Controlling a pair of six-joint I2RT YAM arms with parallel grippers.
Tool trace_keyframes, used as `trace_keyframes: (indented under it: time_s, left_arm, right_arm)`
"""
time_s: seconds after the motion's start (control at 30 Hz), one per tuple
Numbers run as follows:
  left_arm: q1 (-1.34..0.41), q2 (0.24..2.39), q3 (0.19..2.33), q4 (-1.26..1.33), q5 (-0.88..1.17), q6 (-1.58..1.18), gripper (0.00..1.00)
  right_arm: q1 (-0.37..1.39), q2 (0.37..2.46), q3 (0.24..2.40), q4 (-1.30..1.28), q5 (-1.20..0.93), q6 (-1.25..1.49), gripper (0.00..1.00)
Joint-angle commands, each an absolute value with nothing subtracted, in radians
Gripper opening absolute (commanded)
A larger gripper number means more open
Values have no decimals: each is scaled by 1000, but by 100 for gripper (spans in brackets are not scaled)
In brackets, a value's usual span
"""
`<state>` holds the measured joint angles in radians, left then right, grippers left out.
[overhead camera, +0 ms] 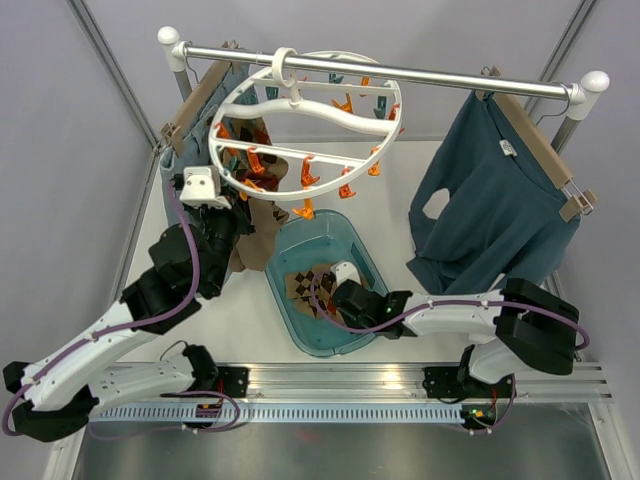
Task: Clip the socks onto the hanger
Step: Pick up the sock from the bin.
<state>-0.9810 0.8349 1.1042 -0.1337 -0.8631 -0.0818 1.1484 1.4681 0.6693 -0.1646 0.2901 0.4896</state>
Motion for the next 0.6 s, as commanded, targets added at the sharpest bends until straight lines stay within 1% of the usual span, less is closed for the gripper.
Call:
trace_keyframes:
  time_s: [0.0,0.13,0.23,0.47,0.57]
  left_arm:
    - [-973,825,1106,-143,-833,-117,19]
    - [-973,810,1108,-170,-776,-133,22]
    - [-974,779,1098,-181,-697,-143,22]
    - [-974,664,1003,-114,-513,-120,26]
    - [-974,623,977,-92,-444,-101,26]
  right_arm:
    - [1152,1451,696,-175,308,503,17]
    - [1158,1367,733,-268,345,497,11]
    - [1161,1269,773,-333,357,489,8]
    - [1161,1140,919,-462,348,477,0]
    - [1163,1109,986,-509,333,466,0]
